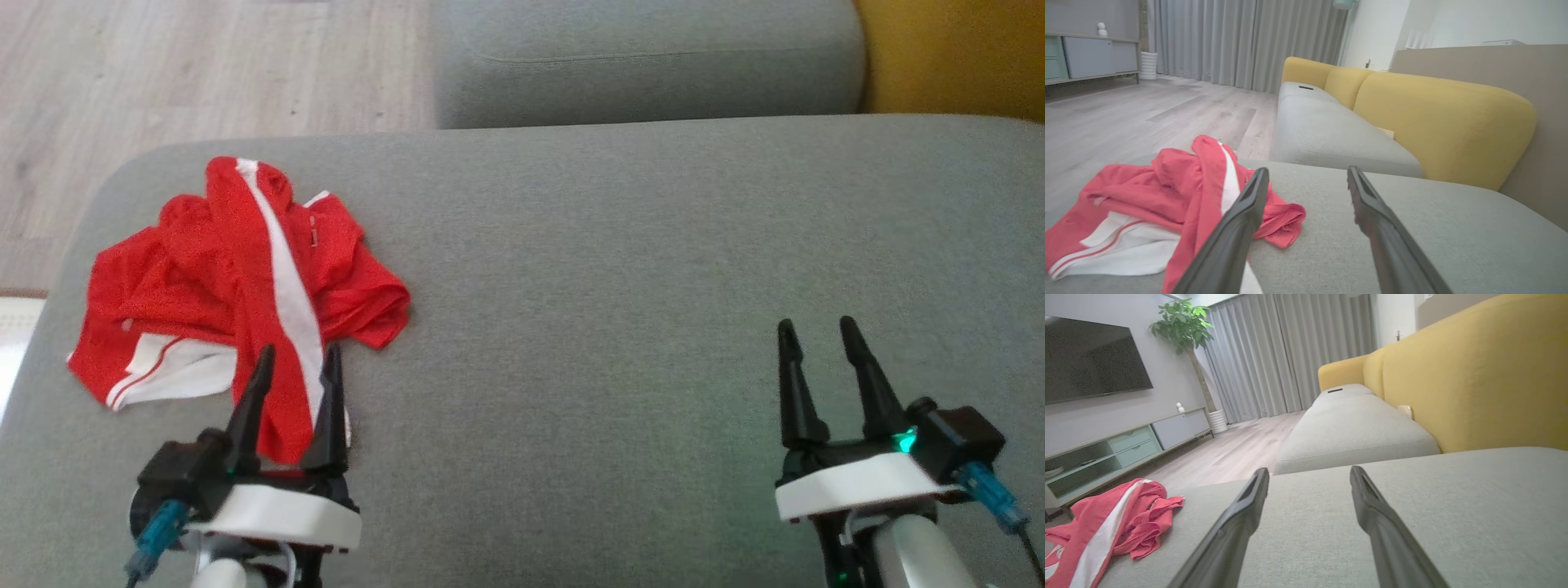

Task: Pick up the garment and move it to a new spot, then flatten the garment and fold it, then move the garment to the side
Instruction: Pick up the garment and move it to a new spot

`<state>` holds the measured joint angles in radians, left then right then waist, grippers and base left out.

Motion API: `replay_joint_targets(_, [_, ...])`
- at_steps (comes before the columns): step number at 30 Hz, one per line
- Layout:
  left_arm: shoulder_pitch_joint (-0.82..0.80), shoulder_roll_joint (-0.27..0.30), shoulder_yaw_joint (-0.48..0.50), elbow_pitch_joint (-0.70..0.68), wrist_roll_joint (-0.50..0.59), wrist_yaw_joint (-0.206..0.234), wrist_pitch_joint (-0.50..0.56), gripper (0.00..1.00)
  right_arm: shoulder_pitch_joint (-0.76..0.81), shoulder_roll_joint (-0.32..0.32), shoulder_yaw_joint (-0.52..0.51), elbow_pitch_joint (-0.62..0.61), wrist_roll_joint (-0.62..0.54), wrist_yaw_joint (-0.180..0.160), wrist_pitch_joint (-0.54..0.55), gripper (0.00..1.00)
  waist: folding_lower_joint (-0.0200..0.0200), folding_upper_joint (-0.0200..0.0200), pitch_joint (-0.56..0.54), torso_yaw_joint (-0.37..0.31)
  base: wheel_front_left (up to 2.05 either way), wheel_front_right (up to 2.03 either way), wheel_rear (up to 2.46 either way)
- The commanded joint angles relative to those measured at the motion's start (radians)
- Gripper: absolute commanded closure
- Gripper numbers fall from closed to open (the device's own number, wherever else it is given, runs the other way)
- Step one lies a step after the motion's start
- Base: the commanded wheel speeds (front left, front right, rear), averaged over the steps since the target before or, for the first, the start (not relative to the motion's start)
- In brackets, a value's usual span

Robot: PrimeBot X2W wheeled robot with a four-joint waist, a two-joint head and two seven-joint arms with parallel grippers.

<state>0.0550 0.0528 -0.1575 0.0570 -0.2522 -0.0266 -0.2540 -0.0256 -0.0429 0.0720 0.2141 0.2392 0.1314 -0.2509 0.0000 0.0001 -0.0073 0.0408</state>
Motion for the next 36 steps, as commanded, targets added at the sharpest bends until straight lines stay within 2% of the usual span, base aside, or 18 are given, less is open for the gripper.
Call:
replay_joint_targets(1, [-0.044,-0.002,0.042,-0.031,-0.003,0.007,-0.008,0.00,-0.028,-0.007,0.037,-0.030,0.008,-0.001,-0.011,0.00,0.0000,-0.0001,-0.001,0.017,0.00,0.00,0.00])
replay_joint_targets(25, [-0.030,-0.003,0.119,-0.046,0.021,0.009,-0.008,0.00,-0.021,-0.007,0.159,-0.012,0.075,-0.001,-0.011,0.00,0.0000,-0.0001,-0.025,0.271,0.00,0.00,0.00])
replay_joint_targets(36, [-0.030,-0.003,0.173,-0.042,0.030,-0.007,-0.008,0.00,-0.025,-0.007,0.182,-0.011,0.083,-0.001,-0.011,0.00,0.0000,-0.0001,-0.009,0.273,0.00,0.00,0.00])
